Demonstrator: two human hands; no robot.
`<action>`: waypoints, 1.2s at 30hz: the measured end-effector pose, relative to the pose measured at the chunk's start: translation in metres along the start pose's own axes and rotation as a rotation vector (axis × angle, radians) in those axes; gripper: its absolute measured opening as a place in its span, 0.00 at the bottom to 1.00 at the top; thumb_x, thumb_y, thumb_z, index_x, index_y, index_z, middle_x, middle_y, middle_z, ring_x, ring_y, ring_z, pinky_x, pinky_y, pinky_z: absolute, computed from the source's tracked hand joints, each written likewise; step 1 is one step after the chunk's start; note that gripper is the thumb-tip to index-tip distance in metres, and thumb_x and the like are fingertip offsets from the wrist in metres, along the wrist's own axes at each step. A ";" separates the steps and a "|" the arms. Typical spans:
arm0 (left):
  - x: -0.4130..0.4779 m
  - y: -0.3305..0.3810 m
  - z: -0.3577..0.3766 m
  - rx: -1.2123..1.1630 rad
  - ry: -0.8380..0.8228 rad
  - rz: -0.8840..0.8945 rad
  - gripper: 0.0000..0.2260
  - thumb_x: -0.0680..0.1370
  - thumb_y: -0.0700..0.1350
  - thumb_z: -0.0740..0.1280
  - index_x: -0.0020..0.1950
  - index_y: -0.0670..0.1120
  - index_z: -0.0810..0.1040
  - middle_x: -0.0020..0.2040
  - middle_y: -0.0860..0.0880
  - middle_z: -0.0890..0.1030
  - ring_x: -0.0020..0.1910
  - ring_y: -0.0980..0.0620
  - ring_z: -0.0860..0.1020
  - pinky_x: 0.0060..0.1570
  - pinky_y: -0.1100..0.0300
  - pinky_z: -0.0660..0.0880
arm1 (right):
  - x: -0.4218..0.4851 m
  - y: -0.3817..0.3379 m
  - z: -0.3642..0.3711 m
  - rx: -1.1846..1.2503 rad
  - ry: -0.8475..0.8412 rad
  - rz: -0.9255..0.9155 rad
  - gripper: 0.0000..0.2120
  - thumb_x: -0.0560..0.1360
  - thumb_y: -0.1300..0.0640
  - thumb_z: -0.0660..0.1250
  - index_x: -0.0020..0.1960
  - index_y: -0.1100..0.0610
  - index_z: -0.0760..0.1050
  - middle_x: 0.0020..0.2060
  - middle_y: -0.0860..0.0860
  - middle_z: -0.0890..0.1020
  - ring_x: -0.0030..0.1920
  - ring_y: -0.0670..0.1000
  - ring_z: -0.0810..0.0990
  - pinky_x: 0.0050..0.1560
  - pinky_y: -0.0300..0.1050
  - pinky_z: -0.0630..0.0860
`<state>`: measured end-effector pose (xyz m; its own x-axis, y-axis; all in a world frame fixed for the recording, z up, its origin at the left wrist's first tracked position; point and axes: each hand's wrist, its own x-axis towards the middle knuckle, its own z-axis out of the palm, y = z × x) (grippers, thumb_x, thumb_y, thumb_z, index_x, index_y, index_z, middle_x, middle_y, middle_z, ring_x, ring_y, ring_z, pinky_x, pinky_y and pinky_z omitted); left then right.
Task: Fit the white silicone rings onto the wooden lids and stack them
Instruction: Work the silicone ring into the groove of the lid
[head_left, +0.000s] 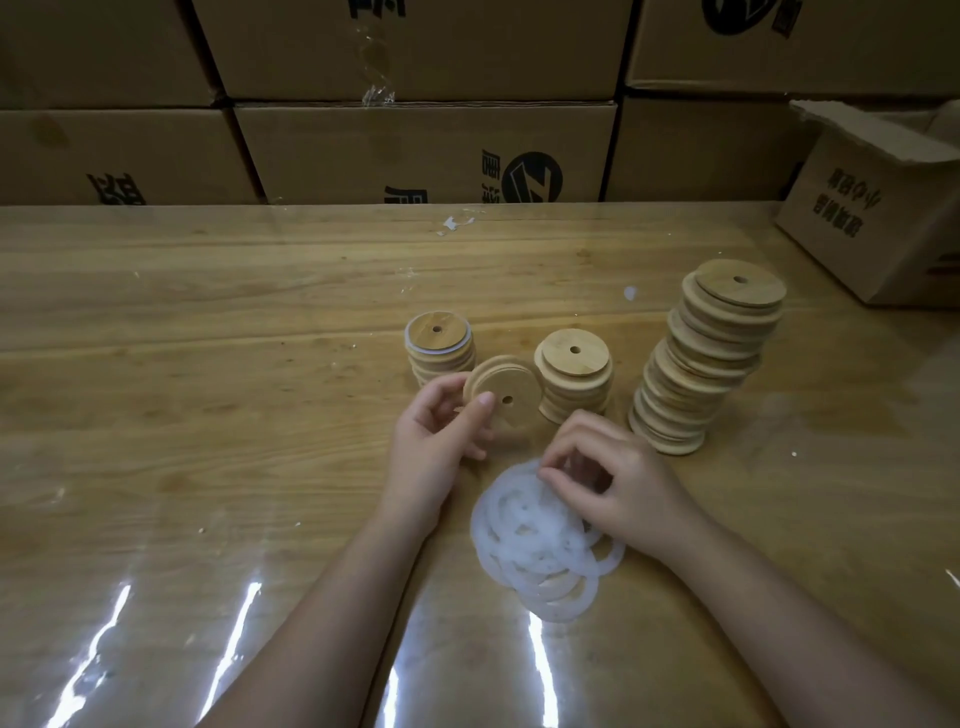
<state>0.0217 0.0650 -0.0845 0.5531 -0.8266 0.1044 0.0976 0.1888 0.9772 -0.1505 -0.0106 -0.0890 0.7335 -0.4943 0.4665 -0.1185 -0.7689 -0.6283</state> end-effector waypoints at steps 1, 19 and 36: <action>0.000 0.000 0.000 0.040 0.011 0.027 0.07 0.74 0.38 0.69 0.49 0.47 0.79 0.32 0.54 0.79 0.30 0.56 0.76 0.28 0.66 0.73 | 0.000 0.000 0.000 0.024 0.027 0.012 0.02 0.72 0.58 0.69 0.41 0.56 0.78 0.38 0.46 0.76 0.37 0.48 0.76 0.37 0.42 0.73; -0.004 -0.003 0.004 0.300 -0.165 0.135 0.10 0.70 0.44 0.74 0.43 0.50 0.72 0.40 0.60 0.77 0.33 0.56 0.72 0.35 0.54 0.72 | 0.001 0.001 0.000 0.061 0.232 0.107 0.03 0.71 0.65 0.69 0.41 0.60 0.76 0.48 0.48 0.77 0.41 0.44 0.77 0.39 0.32 0.73; -0.008 -0.012 0.005 0.660 -0.161 0.344 0.13 0.71 0.47 0.72 0.44 0.61 0.70 0.40 0.59 0.77 0.36 0.60 0.76 0.35 0.63 0.73 | 0.003 0.001 0.000 0.028 0.256 0.163 0.04 0.73 0.66 0.68 0.44 0.58 0.74 0.43 0.50 0.79 0.42 0.45 0.77 0.38 0.33 0.73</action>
<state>0.0123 0.0668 -0.0961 0.3302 -0.8554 0.3991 -0.6016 0.1351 0.7873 -0.1487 -0.0125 -0.0879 0.5131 -0.6993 0.4977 -0.1994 -0.6611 -0.7233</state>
